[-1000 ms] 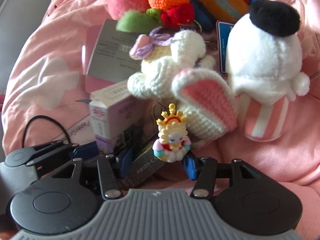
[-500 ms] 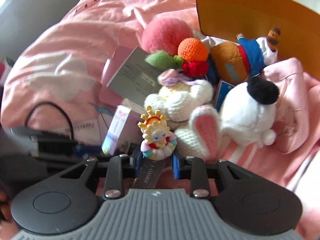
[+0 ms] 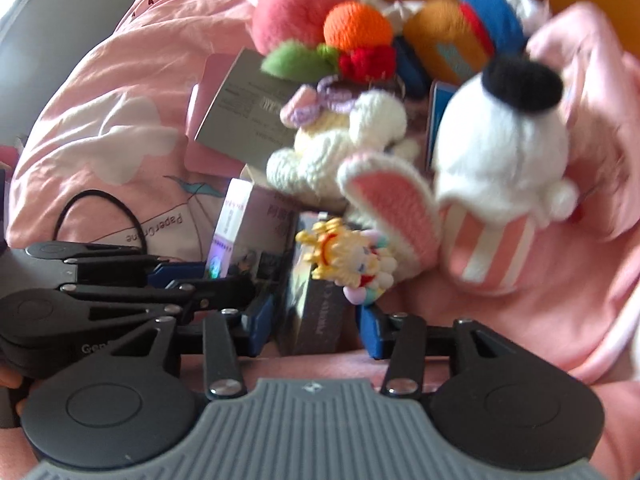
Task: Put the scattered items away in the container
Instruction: 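Grasp the dark PHOTO CARD box with the right tool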
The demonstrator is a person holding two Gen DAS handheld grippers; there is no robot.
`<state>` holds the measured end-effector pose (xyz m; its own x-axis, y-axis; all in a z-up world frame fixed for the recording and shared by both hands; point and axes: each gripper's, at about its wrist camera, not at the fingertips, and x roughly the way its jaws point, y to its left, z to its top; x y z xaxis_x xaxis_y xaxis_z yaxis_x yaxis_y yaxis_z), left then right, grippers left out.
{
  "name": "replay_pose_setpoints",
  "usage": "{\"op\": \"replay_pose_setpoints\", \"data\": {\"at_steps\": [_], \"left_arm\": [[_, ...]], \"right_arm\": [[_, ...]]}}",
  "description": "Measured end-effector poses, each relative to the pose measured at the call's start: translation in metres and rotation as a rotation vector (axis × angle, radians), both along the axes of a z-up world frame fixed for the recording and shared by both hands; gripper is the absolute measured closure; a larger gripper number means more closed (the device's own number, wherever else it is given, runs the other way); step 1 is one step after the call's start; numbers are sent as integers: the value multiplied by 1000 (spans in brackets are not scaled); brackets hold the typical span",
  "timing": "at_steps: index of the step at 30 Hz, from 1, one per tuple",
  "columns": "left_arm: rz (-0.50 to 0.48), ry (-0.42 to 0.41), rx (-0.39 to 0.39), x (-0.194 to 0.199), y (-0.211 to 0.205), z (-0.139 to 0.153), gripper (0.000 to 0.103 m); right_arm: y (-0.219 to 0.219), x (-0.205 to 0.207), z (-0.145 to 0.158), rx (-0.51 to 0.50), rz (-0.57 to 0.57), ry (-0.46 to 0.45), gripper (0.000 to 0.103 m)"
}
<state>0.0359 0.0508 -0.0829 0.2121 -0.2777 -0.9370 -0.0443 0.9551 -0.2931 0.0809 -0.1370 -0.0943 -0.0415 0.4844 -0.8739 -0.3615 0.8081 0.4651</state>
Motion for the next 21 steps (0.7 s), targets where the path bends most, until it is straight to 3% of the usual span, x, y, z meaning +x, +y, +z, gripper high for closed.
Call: {"op": "replay_pose_setpoints", "data": {"at_steps": [3,4,10,21], "left_arm": [[6,4,16,2,-1,-2,75],[4,4,22,3,-1,-2,75],[14,0,29,5,-1,-3,74],[16,-83,37,0,0,17,77]], "right_arm": [[2,-1,-6,15,-22,14,62],[1,-1,-5,9,-30,6,69],[-6,-2,7,41,-37,-43,76],[-21,-1,34,99,-63,-120,77]]}}
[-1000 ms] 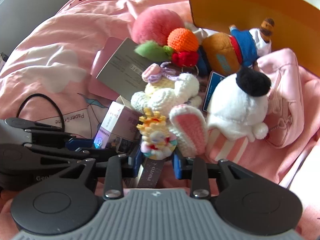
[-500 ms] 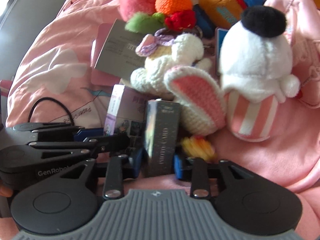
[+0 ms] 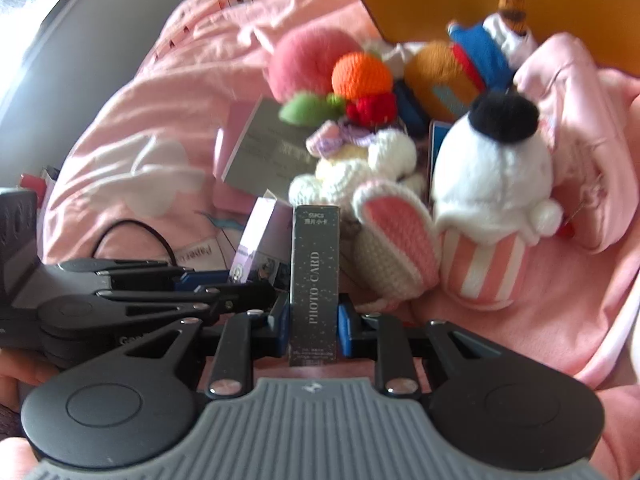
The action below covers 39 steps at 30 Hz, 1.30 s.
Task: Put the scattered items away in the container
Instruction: 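Grasp the dark PHOTO CARD box with the right tool, then carry both held card boxes up and lower them into the orange box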
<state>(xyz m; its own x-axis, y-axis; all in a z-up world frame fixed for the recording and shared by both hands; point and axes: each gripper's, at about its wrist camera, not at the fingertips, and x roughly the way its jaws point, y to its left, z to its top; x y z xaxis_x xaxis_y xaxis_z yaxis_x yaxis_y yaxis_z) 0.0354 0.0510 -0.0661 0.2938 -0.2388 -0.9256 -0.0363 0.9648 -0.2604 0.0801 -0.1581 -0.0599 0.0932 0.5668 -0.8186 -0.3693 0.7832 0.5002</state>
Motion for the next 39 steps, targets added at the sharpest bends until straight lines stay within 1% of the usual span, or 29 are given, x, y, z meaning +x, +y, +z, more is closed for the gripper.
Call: {"op": "replay_pose_setpoints", "data": {"at_steps": [8,13,18,22,28,33,35,39], "left_arm": [[19,-88,22,0,7,30,78],[12,-131,42,6,8,46,78],[1,-168,26,12,7,62,78],[-17,-205,48,21,3,74,78],[-48,-267,37,48,0,97,78],[-49,-330,46,79,-1,119,78],[-54,-355,44,92,-2,127,78],[-74,-381,12,121,-7,137,78]], "right_arm": [[-17,4,25,60,-56,-51,78],[-25,9,39,110,-73,-63,78],[-26,17,55,122,-84,-115,78],[-32,28,67,127,-100,-151,78],[-41,53,91,112,-139,-244,78],[-51,81,114,109,-179,-321,78],[-56,93,123,114,-195,-344,78],[-60,121,135,133,-225,-371,78]]}}
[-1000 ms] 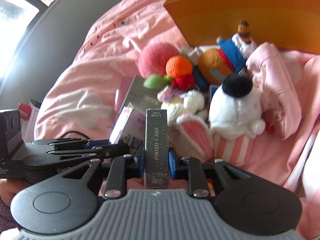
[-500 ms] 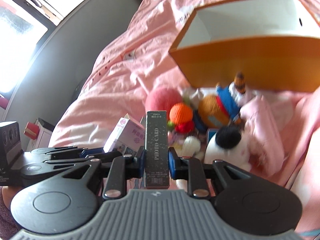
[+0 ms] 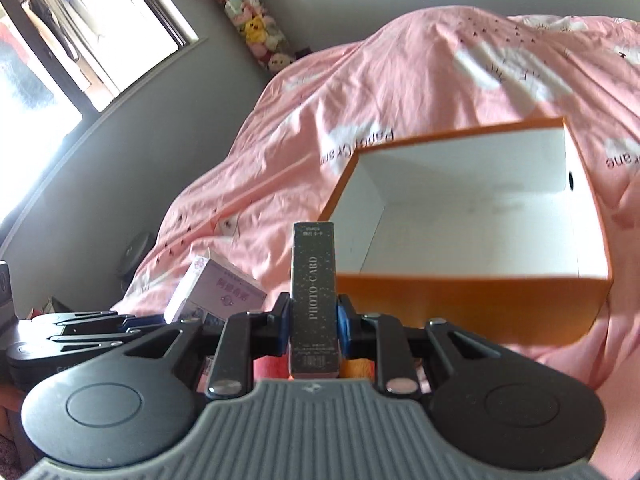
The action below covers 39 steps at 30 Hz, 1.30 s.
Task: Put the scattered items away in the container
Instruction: 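Carry both held card boxes up and lower them into the orange box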
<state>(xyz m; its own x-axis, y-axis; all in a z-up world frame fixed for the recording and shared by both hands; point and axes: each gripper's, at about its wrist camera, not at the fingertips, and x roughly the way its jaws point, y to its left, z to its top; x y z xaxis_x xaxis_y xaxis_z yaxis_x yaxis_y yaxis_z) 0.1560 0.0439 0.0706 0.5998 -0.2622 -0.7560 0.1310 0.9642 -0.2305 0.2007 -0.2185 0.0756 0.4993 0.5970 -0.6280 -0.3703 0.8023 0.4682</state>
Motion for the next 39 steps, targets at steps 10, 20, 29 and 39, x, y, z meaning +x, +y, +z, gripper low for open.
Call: {"op": "replay_pose_setpoints", "data": {"at_steps": [10,20,29,39], "left_arm": [[-34,-1,2,89,-14,-9,78],[-52,95,6,166,-34,-53,78],[-67,134,94,210,-57,-91,78],[-44,118,206,231,-70,-113,78]], "right_arm": [[2,76,-12,-49,-57,-9,78],[19,153,-59,-99,-61,107,78],[16,207,-106,-87,-107,263,78],[25,236,-137,-47,-127,371,78]]}}
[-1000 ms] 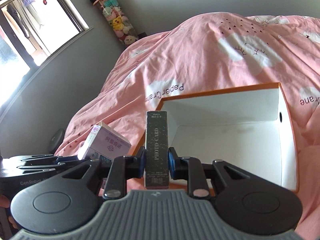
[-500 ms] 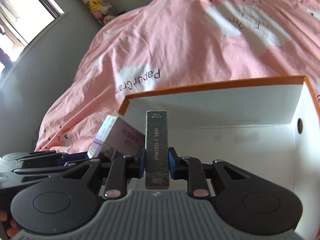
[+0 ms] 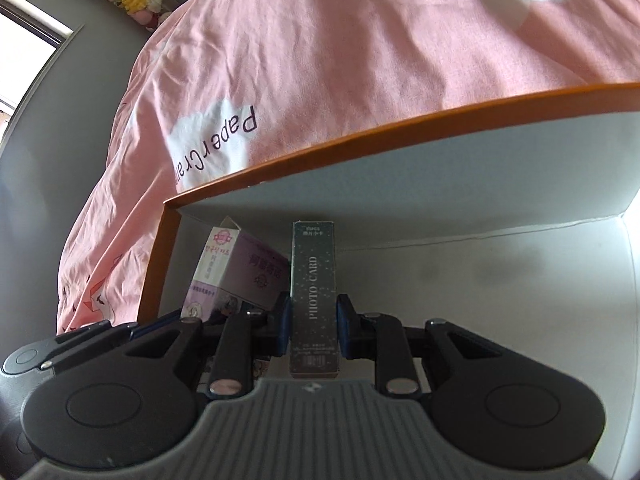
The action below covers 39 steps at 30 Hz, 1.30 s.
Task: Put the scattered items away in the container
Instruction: 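Carry both held card boxes up and lower them into the orange box, then open the left tool inside the orange box while the right tool releases its box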
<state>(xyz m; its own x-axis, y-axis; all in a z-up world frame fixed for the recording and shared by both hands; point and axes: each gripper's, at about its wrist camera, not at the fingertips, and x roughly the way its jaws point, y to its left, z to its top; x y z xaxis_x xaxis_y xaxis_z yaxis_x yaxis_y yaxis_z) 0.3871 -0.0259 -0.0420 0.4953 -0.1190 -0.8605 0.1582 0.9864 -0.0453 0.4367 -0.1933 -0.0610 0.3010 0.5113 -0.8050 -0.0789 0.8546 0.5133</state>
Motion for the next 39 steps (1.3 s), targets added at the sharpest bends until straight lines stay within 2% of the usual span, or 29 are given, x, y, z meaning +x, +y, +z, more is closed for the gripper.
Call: {"op": "replay_pose_setpoints", "data": {"at_steps": [6,14,16,25,26,28,30,34,37,39], "left_arm": [[-24,3,39,2,-4,-3,77],[-41,31,-27,-2,7,2,72],[-41,19,-25,-7,11,7,68],[-73,-77,-72,-39,32,34,61],[-73,-88,-72,-43,33,36,53],[-78,-119,-65,-52,36,42,48],[-94,-122,-59,-58,37,44,48],[-97,-57,-50,-64,41,34,49],[-100,-17,-72,-68,43,25,66],[-82,-9,-88,-69,45,21,68]], "right_arm": [[12,4,-11,10,6,27,78],[23,1,-12,21,27,26,74],[24,0,-11,18,32,25,73],[39,-9,2,37,82,-6,71],[40,-10,3,30,85,-7,71],[39,-10,4,29,77,-1,71],[32,-10,4,32,52,10,71],[23,-8,-4,47,17,59,71],[25,-9,-13,83,17,103,72],[29,-9,-15,92,21,105,73]]}}
